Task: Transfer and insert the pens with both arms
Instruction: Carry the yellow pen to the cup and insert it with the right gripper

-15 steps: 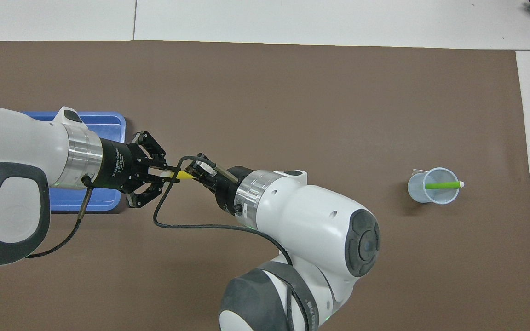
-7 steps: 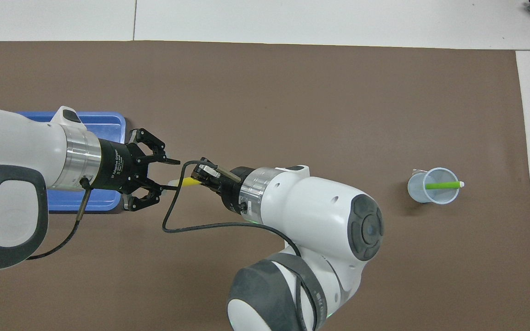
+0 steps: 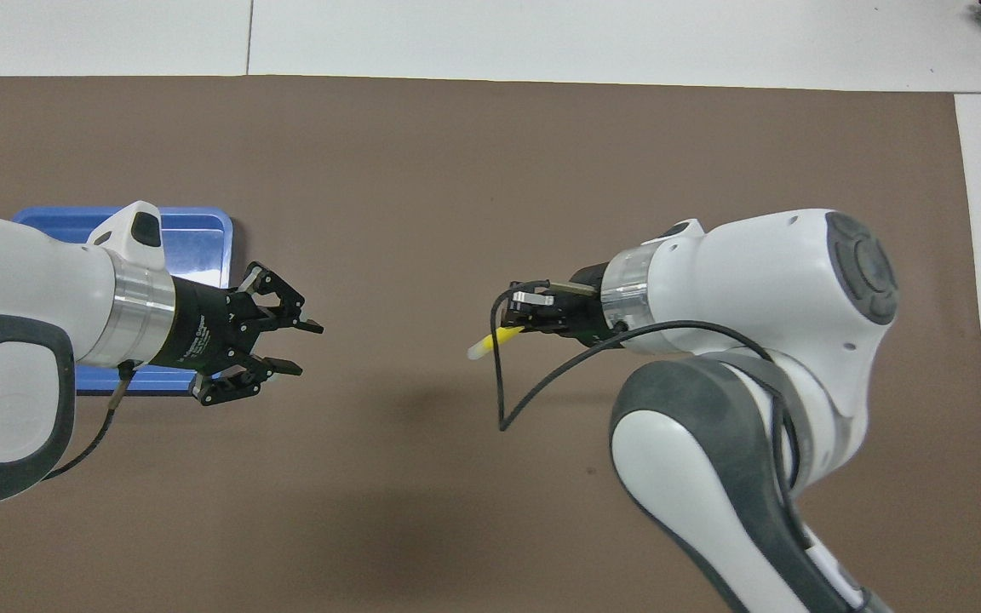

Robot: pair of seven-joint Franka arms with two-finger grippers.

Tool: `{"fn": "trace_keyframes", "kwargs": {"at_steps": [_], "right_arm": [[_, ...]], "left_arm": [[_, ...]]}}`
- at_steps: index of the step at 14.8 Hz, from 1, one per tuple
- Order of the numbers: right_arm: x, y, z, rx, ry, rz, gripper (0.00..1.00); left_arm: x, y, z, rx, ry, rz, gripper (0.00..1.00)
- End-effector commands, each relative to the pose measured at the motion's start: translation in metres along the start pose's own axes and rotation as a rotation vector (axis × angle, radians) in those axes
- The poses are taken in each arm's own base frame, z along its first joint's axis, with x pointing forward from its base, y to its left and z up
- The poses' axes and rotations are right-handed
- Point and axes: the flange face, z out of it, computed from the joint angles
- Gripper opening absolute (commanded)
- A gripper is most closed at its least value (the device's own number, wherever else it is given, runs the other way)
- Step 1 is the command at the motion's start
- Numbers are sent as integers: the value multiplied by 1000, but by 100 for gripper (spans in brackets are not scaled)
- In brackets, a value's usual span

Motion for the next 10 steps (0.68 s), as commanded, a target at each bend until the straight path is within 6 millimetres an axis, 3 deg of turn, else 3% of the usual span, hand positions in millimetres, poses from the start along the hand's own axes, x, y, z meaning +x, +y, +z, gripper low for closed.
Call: {"fn": "trace_keyframes", "kwargs": {"at_steps": [1, 5, 10], "right_arm": [[-1, 39, -30, -114, -74, -156, 0], [10, 108, -64, -268, -170, -338, 0], [24, 183, -105, -524, -300, -664, 0]], "left_arm": [[17, -33, -13, 69, 46, 231, 52], [49, -54, -28, 188, 109, 570, 51], [108, -91, -60, 317, 176, 850, 52]]}}
